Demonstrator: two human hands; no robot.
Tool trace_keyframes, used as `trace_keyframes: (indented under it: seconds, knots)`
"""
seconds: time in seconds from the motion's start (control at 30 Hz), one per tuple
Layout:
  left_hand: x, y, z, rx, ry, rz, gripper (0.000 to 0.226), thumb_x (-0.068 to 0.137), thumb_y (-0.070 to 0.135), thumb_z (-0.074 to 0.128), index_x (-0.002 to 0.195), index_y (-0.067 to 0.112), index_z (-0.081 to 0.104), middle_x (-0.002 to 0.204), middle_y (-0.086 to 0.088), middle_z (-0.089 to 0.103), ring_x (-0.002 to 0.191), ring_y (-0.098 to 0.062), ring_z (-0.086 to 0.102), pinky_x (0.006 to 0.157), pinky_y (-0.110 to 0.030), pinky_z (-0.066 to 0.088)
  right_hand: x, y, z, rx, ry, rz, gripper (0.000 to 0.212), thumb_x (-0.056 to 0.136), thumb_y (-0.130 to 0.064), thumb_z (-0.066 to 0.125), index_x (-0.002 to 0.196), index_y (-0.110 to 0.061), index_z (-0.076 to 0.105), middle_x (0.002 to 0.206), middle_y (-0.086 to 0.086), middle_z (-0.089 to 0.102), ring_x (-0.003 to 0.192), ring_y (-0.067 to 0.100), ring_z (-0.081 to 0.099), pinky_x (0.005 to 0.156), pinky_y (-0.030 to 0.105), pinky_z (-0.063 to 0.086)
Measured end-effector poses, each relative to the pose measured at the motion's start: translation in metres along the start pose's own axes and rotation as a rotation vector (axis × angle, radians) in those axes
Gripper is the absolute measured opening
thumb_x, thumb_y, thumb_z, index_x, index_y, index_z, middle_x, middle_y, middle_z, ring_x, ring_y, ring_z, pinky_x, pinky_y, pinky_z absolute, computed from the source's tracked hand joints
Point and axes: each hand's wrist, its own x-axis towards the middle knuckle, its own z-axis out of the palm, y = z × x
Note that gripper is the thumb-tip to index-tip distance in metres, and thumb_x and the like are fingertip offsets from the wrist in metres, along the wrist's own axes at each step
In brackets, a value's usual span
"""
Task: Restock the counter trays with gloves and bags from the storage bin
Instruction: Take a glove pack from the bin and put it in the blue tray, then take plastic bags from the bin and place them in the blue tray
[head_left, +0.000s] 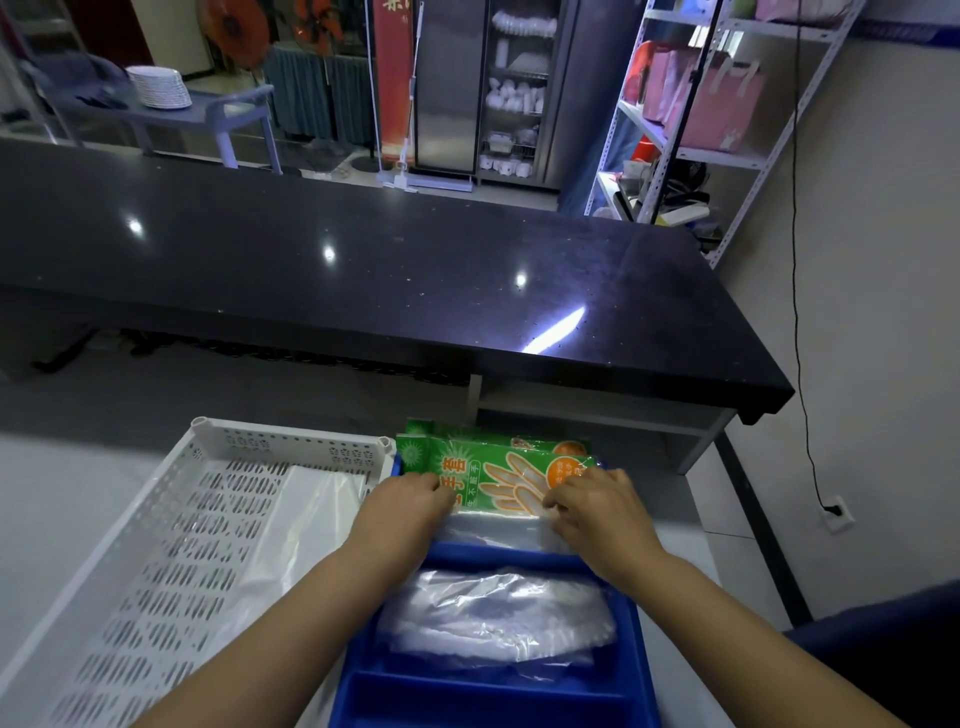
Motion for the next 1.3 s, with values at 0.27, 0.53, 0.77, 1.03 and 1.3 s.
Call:
trace_keyframes:
  seconds: [0.27,0.53,0.77,1.03,1.3]
  knots:
    - [-0.018,0.010,0.011,-0.169,0.075,0.083,0.027,0.083,0.017,0.059,0.110,0.021,0.062,0.103,-0.002,0.065,0.091,-0.021,0.056,0.077,-0.030,0.042,-0.003,0.006,-0.036,0.145,0.029,0.190,0.017,0.092,-0.025,0.054,0.103,-0.022,0.067,0.108,-0.002,0.066,0.093,0.012,0.054,0.083,0.028,0.045]
    - [-0.038,-0.017,0.001,-0.127,0.109,0.077,0.026,0.075,0.016,0.063,0.100,0.020,0.067,0.096,-0.002,0.071,0.094,-0.027,0.062,0.086,-0.036,0.046,-0.044,-0.037,-0.014,0.105,-0.004,0.243,0.017,0.092,-0.030,0.052,0.104,-0.029,0.065,0.108,-0.007,0.067,0.093,0.012,0.052,0.081,0.025,0.045]
    - [-0.086,-0.053,-0.029,-0.171,0.193,-0.084,0.014,0.070,0.014,0.075,0.083,0.017,0.072,0.072,-0.001,0.071,0.073,-0.026,0.065,0.069,-0.039,0.051,-0.045,-0.083,-0.015,0.081,0.022,0.056,0.021,0.092,-0.020,0.050,0.096,-0.019,0.071,0.095,-0.001,0.071,0.087,0.021,0.060,0.080,0.036,0.049]
    - [-0.181,-0.057,-0.036,-0.209,0.225,-0.390,0.011,0.074,0.015,0.074,0.085,0.017,0.073,0.072,-0.001,0.073,0.068,-0.026,0.067,0.060,-0.034,0.051,-0.039,-0.125,0.000,0.032,-0.034,-0.191,0.024,0.092,-0.025,0.047,0.100,-0.021,0.070,0.096,0.001,0.071,0.088,0.024,0.061,0.070,0.033,0.048]
    - [-0.289,-0.035,-0.027,-0.190,0.094,-0.767,0.026,0.089,0.035,0.048,0.110,0.031,0.062,0.106,0.004,0.068,0.099,-0.021,0.060,0.081,-0.033,0.048,-0.052,-0.203,0.000,0.146,-0.031,-0.490,0.010,0.082,-0.014,0.063,0.086,-0.016,0.072,0.080,0.003,0.073,0.075,0.029,0.066,0.059,0.037,0.053]
